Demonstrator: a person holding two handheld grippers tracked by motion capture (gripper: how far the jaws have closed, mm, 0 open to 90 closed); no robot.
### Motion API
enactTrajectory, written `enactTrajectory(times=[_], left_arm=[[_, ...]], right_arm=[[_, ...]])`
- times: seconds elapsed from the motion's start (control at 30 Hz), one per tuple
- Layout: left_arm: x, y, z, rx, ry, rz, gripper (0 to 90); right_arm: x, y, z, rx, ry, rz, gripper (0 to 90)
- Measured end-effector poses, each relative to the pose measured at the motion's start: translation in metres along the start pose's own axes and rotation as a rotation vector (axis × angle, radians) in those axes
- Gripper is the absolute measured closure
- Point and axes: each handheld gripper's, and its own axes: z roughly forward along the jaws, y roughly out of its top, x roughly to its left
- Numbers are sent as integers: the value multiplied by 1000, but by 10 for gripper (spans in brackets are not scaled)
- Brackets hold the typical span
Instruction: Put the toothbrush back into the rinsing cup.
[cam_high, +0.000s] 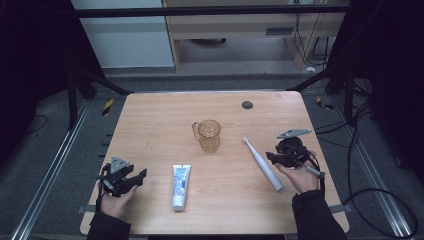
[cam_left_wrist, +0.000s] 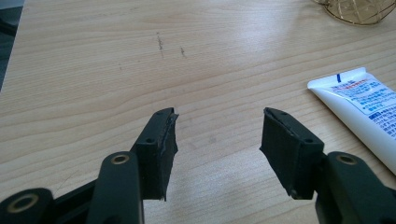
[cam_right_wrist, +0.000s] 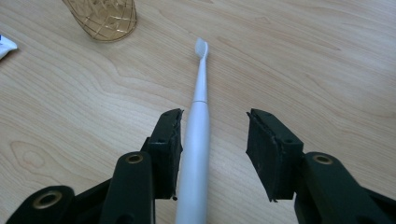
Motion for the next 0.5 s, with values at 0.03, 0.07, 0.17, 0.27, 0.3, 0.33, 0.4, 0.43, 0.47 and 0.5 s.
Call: enactTrajectory(times=[0.03,0.07,0.17,0.27,0.3,0.33,0.4,0.43,0.47,0.5], left_arm=[[0,0,0,1,-1,1,442],[0,0,0,-1,-1,-1,441],[1,0,1,1,1,-4,441],[0,0,1,0,0,-2,439],[0,0,1,0,0,-1,439],[0,0,1,0,-1,0,439],[0,0,1,5,-2,3,439],[1,0,1,6,-2,3,439],[1,0,1,6,-2,3,439],[1,0,1,7,-1,1,439]], right_arm=[[1,2,3,6,2,-3,556],[1,3,5,11,4,-2,564],[3,7,12,35,4,-3,569],[3,11,18,59,4,-8,572],[4,11,20,66,3,-6,574],[4,12,21,77,4,-8,575],[4,13,25,87,9,-3,576],[3,14,27,97,6,-5,576],[3,14,30,108,9,-5,576],[3,14,32,118,9,-5,575]])
